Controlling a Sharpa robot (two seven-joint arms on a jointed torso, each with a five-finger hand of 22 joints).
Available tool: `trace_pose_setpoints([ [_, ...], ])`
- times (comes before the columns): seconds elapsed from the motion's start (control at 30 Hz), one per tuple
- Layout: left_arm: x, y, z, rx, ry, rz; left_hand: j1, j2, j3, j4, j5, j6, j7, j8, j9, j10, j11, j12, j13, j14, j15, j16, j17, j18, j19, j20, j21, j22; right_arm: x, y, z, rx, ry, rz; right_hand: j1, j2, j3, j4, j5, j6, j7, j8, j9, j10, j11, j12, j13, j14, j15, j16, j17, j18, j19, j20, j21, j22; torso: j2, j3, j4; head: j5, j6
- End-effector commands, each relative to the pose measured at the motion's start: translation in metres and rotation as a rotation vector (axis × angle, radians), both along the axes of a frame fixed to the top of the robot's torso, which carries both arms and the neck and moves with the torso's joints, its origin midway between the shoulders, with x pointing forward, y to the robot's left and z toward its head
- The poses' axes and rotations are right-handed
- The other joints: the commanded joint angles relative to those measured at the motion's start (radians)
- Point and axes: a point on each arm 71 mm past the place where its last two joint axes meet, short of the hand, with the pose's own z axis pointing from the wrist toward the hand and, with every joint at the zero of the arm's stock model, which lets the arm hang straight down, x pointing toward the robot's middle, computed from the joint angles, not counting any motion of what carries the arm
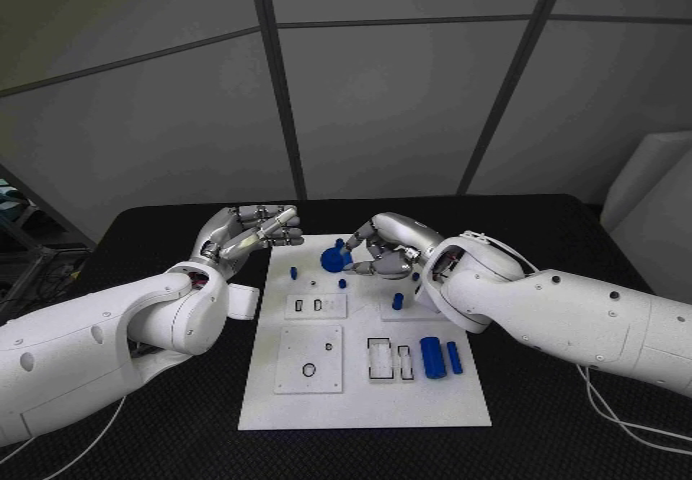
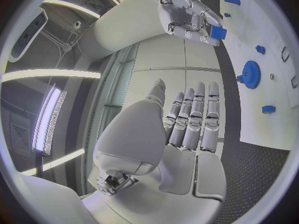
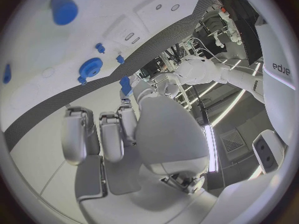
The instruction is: Assemble the parts on the task board
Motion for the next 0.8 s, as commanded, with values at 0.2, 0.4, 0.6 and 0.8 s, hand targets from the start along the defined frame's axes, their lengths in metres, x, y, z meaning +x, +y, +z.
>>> trace_pose_setpoints([
  [0.2, 0.001, 0.001, 0.001, 0.002, -0.009, -0.005, 0.002, 0.003, 0.001, -0.007, -0.005, 0.001, 0.005, -0.005, -0.001, 0.002, 0.005, -0.006, -0.001, 0.001, 0.003, -0.007, 0.001, 0.006, 0.006, 0.000, -0.007, -0.001, -0.010, 0.026, -0.013, -0.094, 0.010, -0.013, -0.001, 0.003, 0.006, -0.001, -0.006, 0.003, 0.001, 0.002, 0.000, -0.008, 0.002, -0.009, 0.011, 0.092, -0.005, 0.000, 0.211, -0.009, -0.004, -0.006, 0.000, 0.059, 0.002, -0.0003, -0.0034, 0.027, -0.009],
  [0.4, 0.002, 0.001, 0.001, 0.001, -0.010, -0.005, 0.002, 0.003, 0.001, -0.007, -0.005, 0.001, 0.005, -0.005, -0.001, 0.002, 0.005, -0.006, -0.001, 0.001, 0.003, -0.007, 0.001, 0.006, 0.006, 0.000, -0.007, -0.001, -0.018, 0.039, -0.028, -0.133, 0.049, -0.004, -0.004, 0.000, 0.006, 0.000, -0.006, 0.001, 0.002, 0.000, 0.000, -0.011, 0.003, -0.011, 0.008, 0.092, -0.004, -0.001, 0.209, -0.009, -0.006, -0.006, -0.002, 0.057, 0.002, -0.0002, -0.0019, 0.029, -0.014],
  [0.6, 0.002, 0.000, 0.001, 0.001, -0.011, -0.005, 0.002, 0.003, 0.001, -0.007, -0.005, 0.001, 0.005, -0.005, -0.001, 0.002, 0.005, -0.006, -0.001, 0.001, 0.003, -0.007, 0.001, 0.006, 0.006, 0.000, -0.007, -0.001, -0.023, 0.046, -0.042, -0.144, 0.080, -0.011, -0.005, -0.001, 0.006, 0.000, -0.006, 0.001, 0.002, 0.000, 0.000, -0.011, 0.003, -0.012, 0.007, 0.091, -0.004, -0.002, 0.208, -0.009, -0.006, -0.006, -0.002, 0.056, 0.001, 0.0012, -0.0026, 0.031, -0.018],
  [0.8, 0.002, -0.001, 0.001, 0.000, -0.011, -0.008, 0.002, 0.003, 0.002, -0.007, -0.006, 0.001, 0.005, -0.006, -0.001, 0.002, 0.005, -0.007, -0.001, 0.001, 0.003, -0.008, 0.002, 0.007, 0.006, 0.000, -0.007, -0.001, -0.023, 0.050, -0.049, -0.161, 0.074, -0.015, -0.006, -0.002, 0.006, 0.000, -0.006, 0.002, 0.002, 0.001, 0.000, -0.012, 0.003, -0.013, 0.007, 0.091, -0.004, -0.002, 0.208, -0.008, -0.007, -0.006, -0.003, 0.055, 0.001, 0.0003, -0.0022, 0.034, -0.022],
])
